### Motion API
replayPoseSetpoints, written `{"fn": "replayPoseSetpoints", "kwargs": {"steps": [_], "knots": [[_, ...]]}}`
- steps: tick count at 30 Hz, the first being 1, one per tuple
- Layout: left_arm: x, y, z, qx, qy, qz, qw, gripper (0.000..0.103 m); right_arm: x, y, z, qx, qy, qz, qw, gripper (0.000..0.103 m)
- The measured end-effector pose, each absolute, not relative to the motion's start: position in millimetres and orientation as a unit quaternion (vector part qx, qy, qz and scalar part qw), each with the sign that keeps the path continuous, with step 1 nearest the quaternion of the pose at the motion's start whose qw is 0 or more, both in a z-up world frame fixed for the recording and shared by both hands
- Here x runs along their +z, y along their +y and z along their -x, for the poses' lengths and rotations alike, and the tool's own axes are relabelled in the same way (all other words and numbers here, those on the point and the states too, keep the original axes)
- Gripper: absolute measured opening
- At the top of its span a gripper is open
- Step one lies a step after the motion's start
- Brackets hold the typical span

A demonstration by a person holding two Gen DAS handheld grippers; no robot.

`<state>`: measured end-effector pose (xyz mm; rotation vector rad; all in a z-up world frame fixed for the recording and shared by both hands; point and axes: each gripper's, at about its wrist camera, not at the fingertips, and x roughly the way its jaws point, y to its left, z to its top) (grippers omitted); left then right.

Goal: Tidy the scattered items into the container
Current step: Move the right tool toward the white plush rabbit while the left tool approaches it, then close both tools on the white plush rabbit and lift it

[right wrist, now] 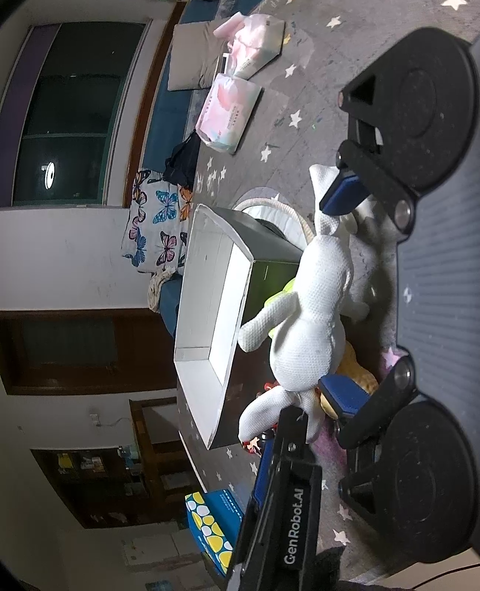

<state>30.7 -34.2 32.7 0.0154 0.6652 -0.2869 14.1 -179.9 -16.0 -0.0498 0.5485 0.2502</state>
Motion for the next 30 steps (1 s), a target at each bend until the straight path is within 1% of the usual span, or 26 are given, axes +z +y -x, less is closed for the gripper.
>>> {"fn": "replayPoseSetpoints", "kwargs": {"steps": [16,19,27,30], "knots": [[31.2,-23.9,-60.3,-0.189,0.35,0.044,0.917,0.041,-14.1,-174.2,-25.9,0.13,0.266,0.062,0.953,0.094],[30.4,-18.7,-63.2,-0.191,0.354,0.052,0.914,0.041,-10.6,-177.3,-27.2,0.129,0.259,0.071,0.955,0.095],[33.2,-9.5,-73.2,-0.222,0.362,0.101,0.9,0.041,-10.7,-174.5,-27.5,0.145,0.259,0.093,0.95,0.095],[30.7,-6.6,-78.0,-0.228,0.366,0.119,0.894,0.041,-11.6,-173.8,-28.3,0.147,0.26,0.094,0.95,0.094]]}}
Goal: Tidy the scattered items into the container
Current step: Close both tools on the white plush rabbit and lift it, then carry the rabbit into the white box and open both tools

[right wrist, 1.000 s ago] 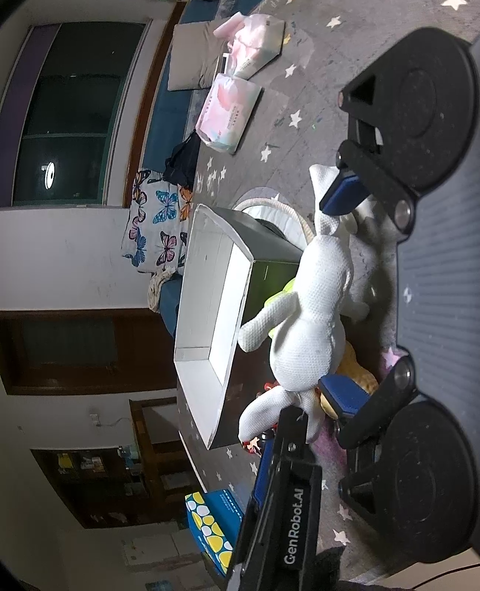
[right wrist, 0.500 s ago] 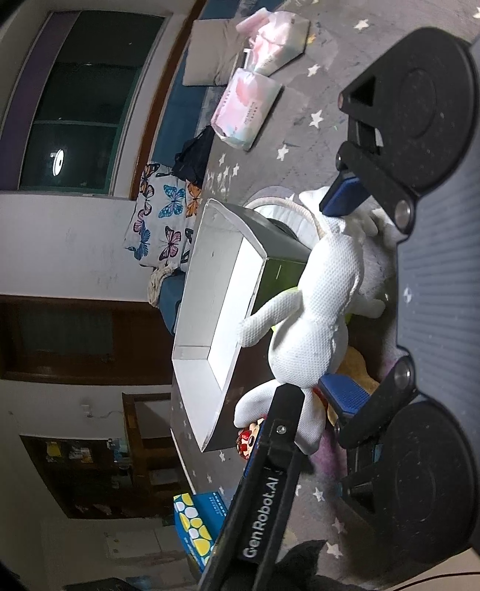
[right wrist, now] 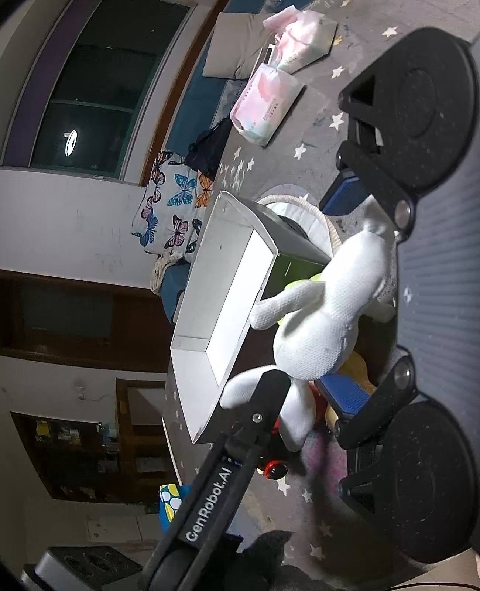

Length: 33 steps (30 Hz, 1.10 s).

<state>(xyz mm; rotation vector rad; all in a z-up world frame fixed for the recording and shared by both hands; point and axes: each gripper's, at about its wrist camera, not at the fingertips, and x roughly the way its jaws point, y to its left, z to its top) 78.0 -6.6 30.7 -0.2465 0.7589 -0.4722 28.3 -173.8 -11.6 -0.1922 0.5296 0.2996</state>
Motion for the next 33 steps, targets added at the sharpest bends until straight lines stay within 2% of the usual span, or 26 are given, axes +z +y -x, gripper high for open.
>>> {"fn": "replayPoseSetpoints", "kwargs": {"steps": [3,6,10,12,15,23,33], "knots": [[26.0,-2.9,-83.8,-0.233,0.373,0.141,0.887,0.041,-12.5,-172.1,-30.5,0.158,0.264,0.098,0.947,0.086],[21.4,-0.2,-90.4,-0.244,0.378,0.161,0.878,0.04,-14.2,-168.0,-30.2,0.176,0.269,0.104,0.941,0.069],[17.7,0.5,-95.3,-0.261,0.378,0.179,0.87,0.03,-14.8,-162.5,-27.8,0.195,0.273,0.115,0.935,0.053],[16.7,-0.1,-95.4,-0.271,0.378,0.183,0.866,0.02,-14.5,-159.9,-25.8,0.198,0.273,0.119,0.934,0.051],[18.8,0.0,-92.4,-0.28,0.374,0.184,0.865,0.014,-11.5,-158.2,-22.9,0.201,0.271,0.122,0.934,0.049],[50.9,8.3,-90.3,-0.29,0.327,0.192,0.879,0.01,24.5,-159.1,-23.9,0.221,0.239,0.141,0.935,0.048],[92.2,12.9,-159.0,-0.242,0.279,0.183,0.911,0.01,67.1,-143.7,-123.0,0.258,0.217,0.174,0.925,0.048]]}}
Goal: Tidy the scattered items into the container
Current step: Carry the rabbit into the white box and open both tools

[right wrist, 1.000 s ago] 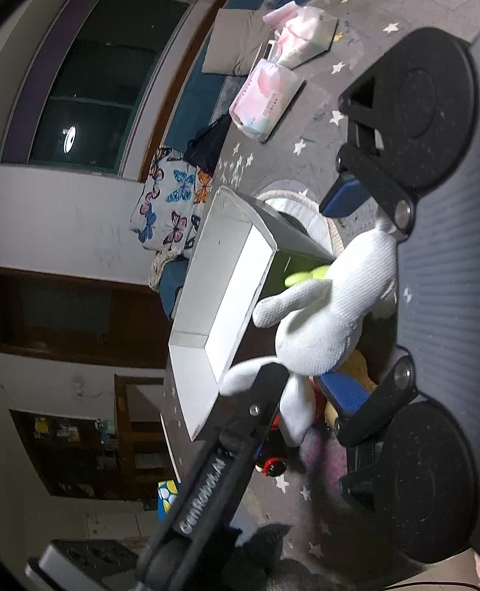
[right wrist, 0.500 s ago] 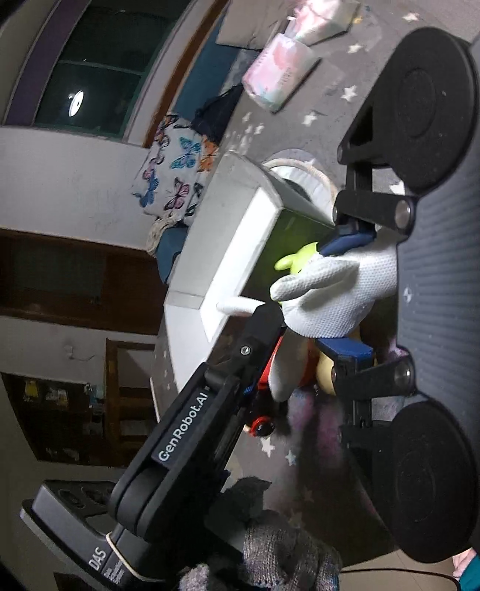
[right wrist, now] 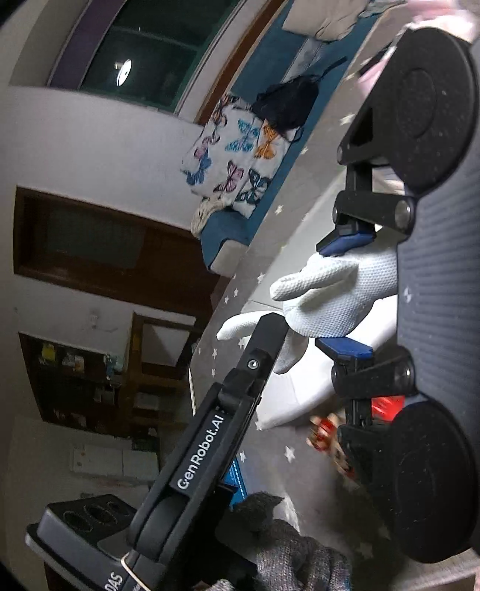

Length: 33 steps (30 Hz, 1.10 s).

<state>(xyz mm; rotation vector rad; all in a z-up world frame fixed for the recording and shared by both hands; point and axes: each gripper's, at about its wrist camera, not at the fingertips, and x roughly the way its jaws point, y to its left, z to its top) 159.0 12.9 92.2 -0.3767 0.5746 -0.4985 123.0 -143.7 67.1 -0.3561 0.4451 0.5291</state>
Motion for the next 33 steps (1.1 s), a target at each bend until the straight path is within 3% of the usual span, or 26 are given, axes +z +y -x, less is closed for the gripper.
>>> {"fn": "replayPoseSetpoints", "kwargs": {"steps": [9,21,24,25,33], "knots": [[57.6,22.9,-241.1,-0.167,0.322,0.183,0.914,0.01,32.2,-114.5,-224.4,0.296,0.273,0.2,0.893,0.048],[14.1,19.5,-253.9,-0.147,0.362,0.166,0.905,0.011,-11.8,-102.1,-272.0,0.29,0.323,0.236,0.87,0.053],[13.5,18.2,-247.8,-0.146,0.362,0.163,0.906,0.011,-9.4,-107.1,-266.5,0.285,0.321,0.231,0.873,0.062],[13.9,17.9,-244.0,-0.146,0.36,0.161,0.907,0.011,-8.0,-109.5,-263.2,0.282,0.32,0.231,0.875,0.069],[27.6,11.9,-223.0,-0.151,0.348,0.145,0.914,0.013,11.0,-129.9,-245.7,0.263,0.296,0.203,0.896,0.073]]}}
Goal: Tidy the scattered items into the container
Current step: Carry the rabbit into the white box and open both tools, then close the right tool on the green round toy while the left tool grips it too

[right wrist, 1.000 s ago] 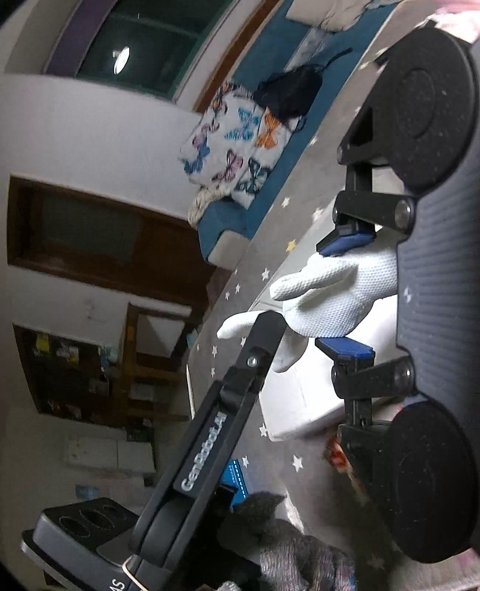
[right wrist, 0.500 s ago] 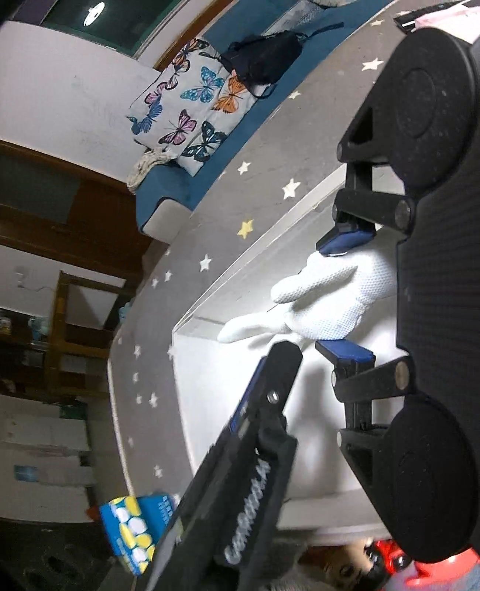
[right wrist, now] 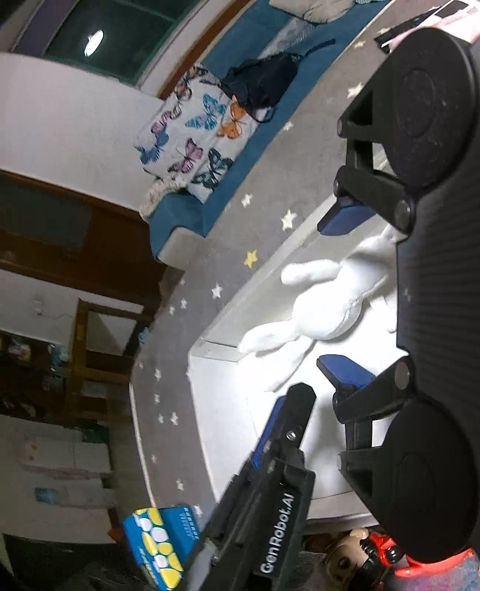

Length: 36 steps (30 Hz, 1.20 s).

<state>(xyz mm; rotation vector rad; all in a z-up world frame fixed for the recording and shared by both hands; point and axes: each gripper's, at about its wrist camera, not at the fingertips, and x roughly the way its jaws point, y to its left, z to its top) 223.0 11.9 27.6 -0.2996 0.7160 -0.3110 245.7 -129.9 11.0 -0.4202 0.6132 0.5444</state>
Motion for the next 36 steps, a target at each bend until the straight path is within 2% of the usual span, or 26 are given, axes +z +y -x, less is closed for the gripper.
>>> {"fn": "replayPoseSetpoints", "kwargs": {"steps": [18,25,28,36], "knots": [[43.1,0.6,-136.0,-0.186,0.322,0.126,0.92,0.019,50.8,-164.6,-122.1,0.24,0.24,0.12,0.933,0.073],[32.4,-4.0,-109.7,-0.202,0.335,0.122,0.912,0.022,33.5,-174.5,-75.3,0.223,0.249,0.094,0.938,0.07],[25.2,-9.5,-107.3,-0.209,0.347,0.119,0.906,0.023,19.3,-180.3,-60.7,0.214,0.27,0.079,0.935,0.064],[9.5,-20.0,-118.3,-0.215,0.372,0.129,0.894,0.025,-3.7,-201.6,-67.4,0.194,0.315,-0.01,0.929,0.06]]}}
